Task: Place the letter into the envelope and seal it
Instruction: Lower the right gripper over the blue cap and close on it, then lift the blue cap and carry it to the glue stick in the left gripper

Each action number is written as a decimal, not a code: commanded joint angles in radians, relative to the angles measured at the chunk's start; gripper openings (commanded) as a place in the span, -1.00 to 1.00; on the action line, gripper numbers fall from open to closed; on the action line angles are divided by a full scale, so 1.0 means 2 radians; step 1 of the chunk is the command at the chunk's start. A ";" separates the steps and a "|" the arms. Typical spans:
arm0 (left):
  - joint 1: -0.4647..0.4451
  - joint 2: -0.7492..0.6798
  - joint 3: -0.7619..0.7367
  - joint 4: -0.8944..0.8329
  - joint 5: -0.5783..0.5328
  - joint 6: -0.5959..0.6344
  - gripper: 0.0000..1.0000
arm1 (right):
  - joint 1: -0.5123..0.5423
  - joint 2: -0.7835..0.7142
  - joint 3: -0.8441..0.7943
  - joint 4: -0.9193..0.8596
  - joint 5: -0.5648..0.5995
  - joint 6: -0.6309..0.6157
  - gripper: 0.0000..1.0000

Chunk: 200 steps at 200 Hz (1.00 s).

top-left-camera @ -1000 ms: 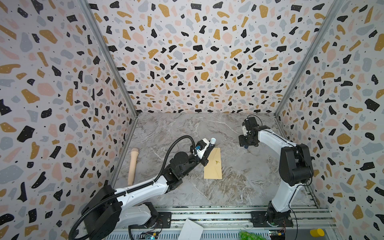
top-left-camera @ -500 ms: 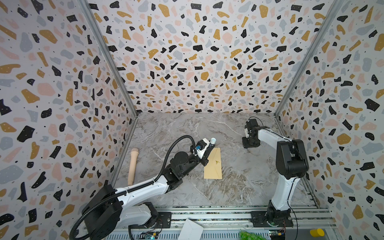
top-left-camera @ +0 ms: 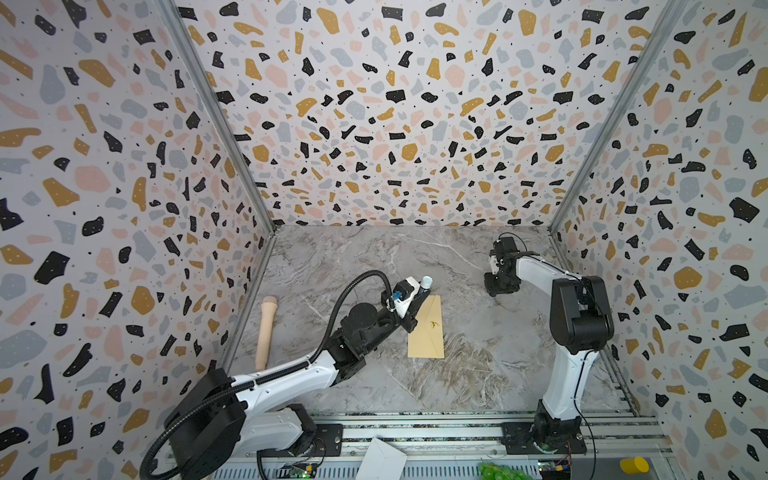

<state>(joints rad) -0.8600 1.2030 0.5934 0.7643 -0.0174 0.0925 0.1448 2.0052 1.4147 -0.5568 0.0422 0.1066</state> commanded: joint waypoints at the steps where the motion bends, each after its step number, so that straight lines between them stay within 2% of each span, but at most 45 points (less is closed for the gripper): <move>1: -0.002 0.001 0.004 0.030 0.003 0.003 -1.00 | -0.002 0.003 0.014 -0.005 -0.006 -0.001 -0.39; 23: -0.002 0.001 0.004 0.029 0.003 0.003 -1.00 | -0.002 0.006 0.016 -0.006 -0.004 -0.001 -0.52; 47: -0.002 0.001 0.004 0.027 0.002 0.004 -1.00 | -0.002 0.003 0.018 -0.010 -0.004 0.000 -0.52; 60: -0.003 0.001 0.004 0.026 0.002 0.004 -1.00 | -0.002 0.000 0.017 -0.010 -0.005 -0.002 -0.46; 82: -0.003 0.000 0.003 0.025 0.003 0.004 -1.00 | -0.002 0.002 0.024 -0.018 -0.003 -0.004 -0.23; 120: -0.002 0.002 0.004 0.025 0.003 0.004 -1.00 | -0.002 -0.001 0.025 -0.017 -0.003 -0.003 -0.23; 200: -0.002 0.007 0.008 0.021 0.006 0.004 -1.00 | -0.001 0.001 0.027 -0.021 -0.002 -0.004 -0.50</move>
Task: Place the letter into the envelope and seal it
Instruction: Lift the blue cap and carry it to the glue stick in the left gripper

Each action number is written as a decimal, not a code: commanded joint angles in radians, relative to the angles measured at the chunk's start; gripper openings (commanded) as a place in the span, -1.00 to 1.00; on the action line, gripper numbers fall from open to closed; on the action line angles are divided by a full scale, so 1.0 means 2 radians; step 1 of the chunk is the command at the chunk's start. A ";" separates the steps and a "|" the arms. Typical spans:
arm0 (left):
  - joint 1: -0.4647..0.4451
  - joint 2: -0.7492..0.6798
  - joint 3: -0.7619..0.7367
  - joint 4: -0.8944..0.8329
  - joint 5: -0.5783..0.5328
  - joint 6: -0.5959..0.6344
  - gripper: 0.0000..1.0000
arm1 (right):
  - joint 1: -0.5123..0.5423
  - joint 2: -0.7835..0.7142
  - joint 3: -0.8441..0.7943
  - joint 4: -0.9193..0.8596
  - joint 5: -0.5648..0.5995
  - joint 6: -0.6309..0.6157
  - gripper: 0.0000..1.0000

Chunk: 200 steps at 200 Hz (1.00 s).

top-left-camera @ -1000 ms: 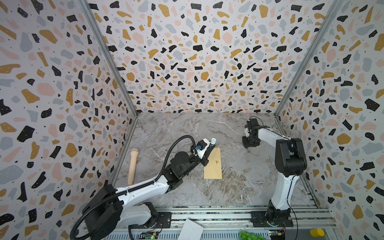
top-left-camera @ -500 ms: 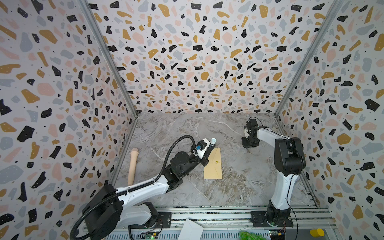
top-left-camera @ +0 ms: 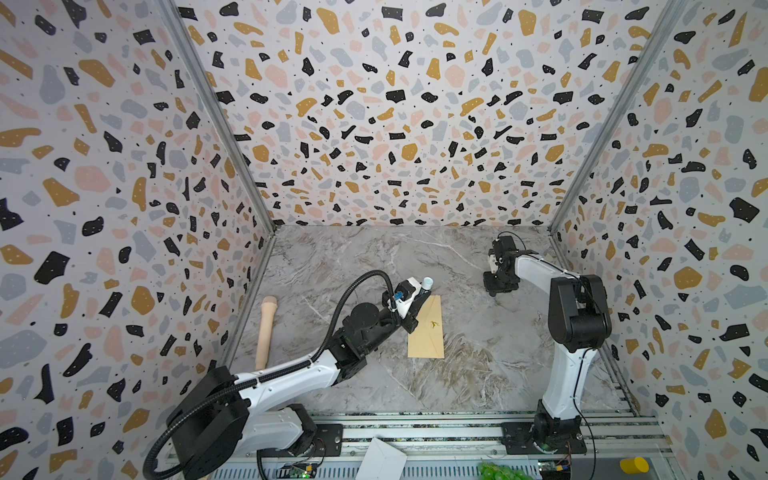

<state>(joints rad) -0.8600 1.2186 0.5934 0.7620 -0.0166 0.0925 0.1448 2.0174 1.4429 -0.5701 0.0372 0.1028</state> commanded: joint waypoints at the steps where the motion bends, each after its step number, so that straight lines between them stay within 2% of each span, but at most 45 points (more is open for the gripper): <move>1: -0.002 0.000 0.008 0.022 0.005 0.004 -1.00 | -0.002 -0.005 0.013 -0.014 0.000 -0.002 -0.50; 43: -0.002 0.000 0.006 0.020 0.008 0.006 -1.00 | -0.001 -0.035 0.010 -0.024 -0.021 -0.008 -0.55; 82: -0.002 -0.005 -0.002 0.015 0.013 0.017 -1.00 | 0.008 -0.146 -0.008 -0.033 -0.094 -0.016 -0.61; 99: -0.003 -0.006 -0.010 0.020 0.013 0.027 -1.00 | 0.024 -0.209 -0.030 -0.022 -0.137 -0.006 -0.64; 121: -0.003 -0.002 -0.015 0.019 0.017 0.039 -1.00 | 0.058 -0.258 -0.013 -0.054 -0.165 0.000 -0.64; 200: -0.003 0.013 -0.032 0.048 0.032 0.044 -1.00 | 0.161 -0.335 0.024 -0.112 -0.316 -0.015 -0.65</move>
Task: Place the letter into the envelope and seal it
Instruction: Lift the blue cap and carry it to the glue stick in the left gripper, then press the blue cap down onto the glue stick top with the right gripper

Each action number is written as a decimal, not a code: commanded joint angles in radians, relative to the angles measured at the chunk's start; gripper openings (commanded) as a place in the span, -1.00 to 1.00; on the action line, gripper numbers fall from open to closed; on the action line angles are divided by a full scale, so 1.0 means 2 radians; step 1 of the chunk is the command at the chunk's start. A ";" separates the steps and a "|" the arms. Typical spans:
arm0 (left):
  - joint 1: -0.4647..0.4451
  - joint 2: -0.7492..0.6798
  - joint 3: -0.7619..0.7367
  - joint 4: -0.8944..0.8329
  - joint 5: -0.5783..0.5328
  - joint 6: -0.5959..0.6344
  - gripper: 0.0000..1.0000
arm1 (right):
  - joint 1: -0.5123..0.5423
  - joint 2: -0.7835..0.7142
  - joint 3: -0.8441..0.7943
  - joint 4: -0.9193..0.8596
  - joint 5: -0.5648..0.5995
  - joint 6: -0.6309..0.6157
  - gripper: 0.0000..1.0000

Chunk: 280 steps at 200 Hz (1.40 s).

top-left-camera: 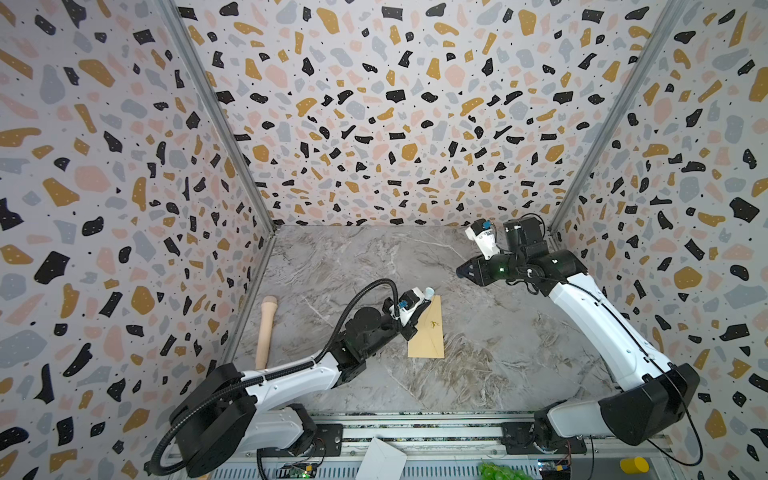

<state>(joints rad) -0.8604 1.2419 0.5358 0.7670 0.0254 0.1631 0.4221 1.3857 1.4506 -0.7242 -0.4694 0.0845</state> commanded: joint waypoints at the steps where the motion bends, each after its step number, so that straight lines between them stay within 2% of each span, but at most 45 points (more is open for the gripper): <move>1: -0.003 0.002 -0.004 0.045 0.011 0.009 -1.00 | 0.023 -0.020 0.020 -0.034 -0.063 -0.005 -0.65; 38: -0.005 -0.002 -0.009 0.049 0.019 0.014 -1.00 | 0.069 -0.024 0.031 -0.048 -0.068 -0.007 -0.65; 104: -0.009 -0.012 -0.009 0.048 0.026 0.015 -1.00 | 0.104 -0.008 0.044 -0.041 -0.048 0.000 -0.65; 187: -0.012 -0.015 -0.012 0.047 0.020 0.016 -1.00 | 0.107 -0.001 0.055 -0.050 -0.010 -0.001 -0.68; 280: -0.012 -0.020 -0.012 0.047 0.017 0.019 -1.00 | 0.112 0.015 0.053 -0.060 -0.021 -0.002 -0.69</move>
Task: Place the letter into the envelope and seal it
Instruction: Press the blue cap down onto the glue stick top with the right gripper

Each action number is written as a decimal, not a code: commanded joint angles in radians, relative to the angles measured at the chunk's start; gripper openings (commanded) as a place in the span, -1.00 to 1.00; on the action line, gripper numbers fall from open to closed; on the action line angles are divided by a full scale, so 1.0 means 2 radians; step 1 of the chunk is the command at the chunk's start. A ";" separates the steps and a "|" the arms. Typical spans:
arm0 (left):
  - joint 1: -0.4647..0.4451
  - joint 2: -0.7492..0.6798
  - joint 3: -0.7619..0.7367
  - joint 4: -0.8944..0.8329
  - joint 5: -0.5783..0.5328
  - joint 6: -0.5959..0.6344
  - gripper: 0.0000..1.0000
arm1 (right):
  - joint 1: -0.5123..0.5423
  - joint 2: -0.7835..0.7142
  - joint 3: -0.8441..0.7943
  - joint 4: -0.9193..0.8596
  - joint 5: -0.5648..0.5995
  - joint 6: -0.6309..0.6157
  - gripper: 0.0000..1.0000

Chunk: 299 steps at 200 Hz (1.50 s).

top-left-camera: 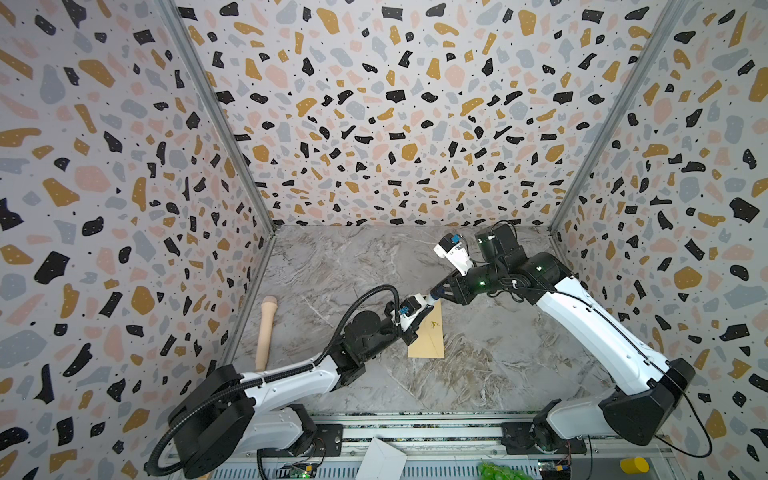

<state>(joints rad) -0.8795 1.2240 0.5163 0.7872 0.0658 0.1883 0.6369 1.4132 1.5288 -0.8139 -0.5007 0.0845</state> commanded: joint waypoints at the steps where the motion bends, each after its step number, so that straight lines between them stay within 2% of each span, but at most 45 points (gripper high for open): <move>1: -0.002 -0.011 -0.003 0.037 -0.003 0.006 -1.00 | 0.005 0.001 0.013 -0.015 -0.005 -0.002 -0.70; 203: -0.003 -0.011 -0.001 0.035 0.002 0.010 -1.00 | 0.027 0.023 -0.002 -0.031 -0.046 -0.034 -0.84; 246: -0.003 -0.017 -0.002 0.041 -0.002 0.007 -1.00 | 0.038 0.027 -0.013 -0.031 -0.045 -0.037 -0.87; 299: -0.003 -0.023 -0.004 0.044 -0.009 0.006 -1.00 | 0.044 0.028 -0.019 -0.043 -0.017 -0.050 -0.88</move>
<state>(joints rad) -0.8803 1.2076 0.4942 0.7242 0.0601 0.1955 0.6914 1.4540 1.5135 -0.8295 -0.4965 0.0097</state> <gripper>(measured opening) 0.231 0.273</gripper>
